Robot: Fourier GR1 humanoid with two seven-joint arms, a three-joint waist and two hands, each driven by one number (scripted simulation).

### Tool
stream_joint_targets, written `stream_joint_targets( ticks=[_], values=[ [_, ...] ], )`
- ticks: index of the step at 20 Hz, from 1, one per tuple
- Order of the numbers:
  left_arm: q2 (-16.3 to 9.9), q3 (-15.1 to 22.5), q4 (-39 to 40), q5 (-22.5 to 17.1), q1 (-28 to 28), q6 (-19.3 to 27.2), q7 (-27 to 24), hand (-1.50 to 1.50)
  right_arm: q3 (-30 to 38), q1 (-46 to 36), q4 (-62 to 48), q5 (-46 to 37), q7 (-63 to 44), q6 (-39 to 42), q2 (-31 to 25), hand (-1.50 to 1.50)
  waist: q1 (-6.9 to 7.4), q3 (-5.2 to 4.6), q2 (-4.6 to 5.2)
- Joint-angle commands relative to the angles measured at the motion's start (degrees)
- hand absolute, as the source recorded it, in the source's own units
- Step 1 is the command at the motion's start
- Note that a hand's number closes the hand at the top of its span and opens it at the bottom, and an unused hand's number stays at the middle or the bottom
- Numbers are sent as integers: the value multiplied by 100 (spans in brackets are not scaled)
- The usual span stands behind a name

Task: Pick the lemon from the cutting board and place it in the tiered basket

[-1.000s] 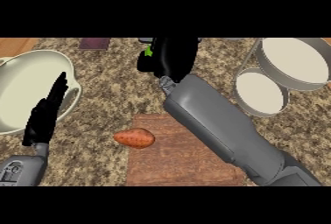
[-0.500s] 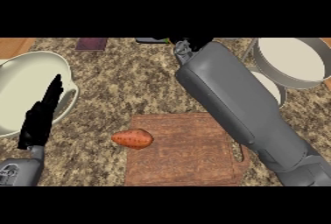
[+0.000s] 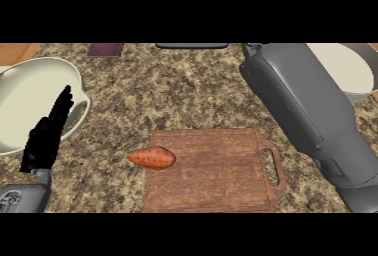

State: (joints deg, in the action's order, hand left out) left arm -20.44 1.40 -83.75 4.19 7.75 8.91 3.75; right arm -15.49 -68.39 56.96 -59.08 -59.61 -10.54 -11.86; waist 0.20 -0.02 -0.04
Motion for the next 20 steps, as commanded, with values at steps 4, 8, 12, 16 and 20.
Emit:
stream_joint_targets(
  ticks=[4, 8, 12, 16, 20],
  values=[
    [41, 22, -70, 104, -164, 26, -68, 0, -43, -110, -662, -443, 77, 1154, -915, 150, 16, -3, -11],
    [150, -23, 104, 140, 33, 8, -68, 0, 95, 140, -350, -594, 246, 1179, -1196, 150, -20, 0, -4],
    [82, -142, -143, 60, -99, -133, 64, 0, 318, 756, -95, -396, 792, 1212, -1437, 150, -15, 3, -12],
    [162, -140, 0, 236, 164, -63, 194, 0, 550, 1188, 300, -131, 1254, 1355, -1551, 150, -43, 2, -8],
    [263, -155, 200, 217, 124, -157, -114, 0, 984, 1155, 75, 210, 1604, 1349, -1495, 150, 4, 1, 6]
  ],
)
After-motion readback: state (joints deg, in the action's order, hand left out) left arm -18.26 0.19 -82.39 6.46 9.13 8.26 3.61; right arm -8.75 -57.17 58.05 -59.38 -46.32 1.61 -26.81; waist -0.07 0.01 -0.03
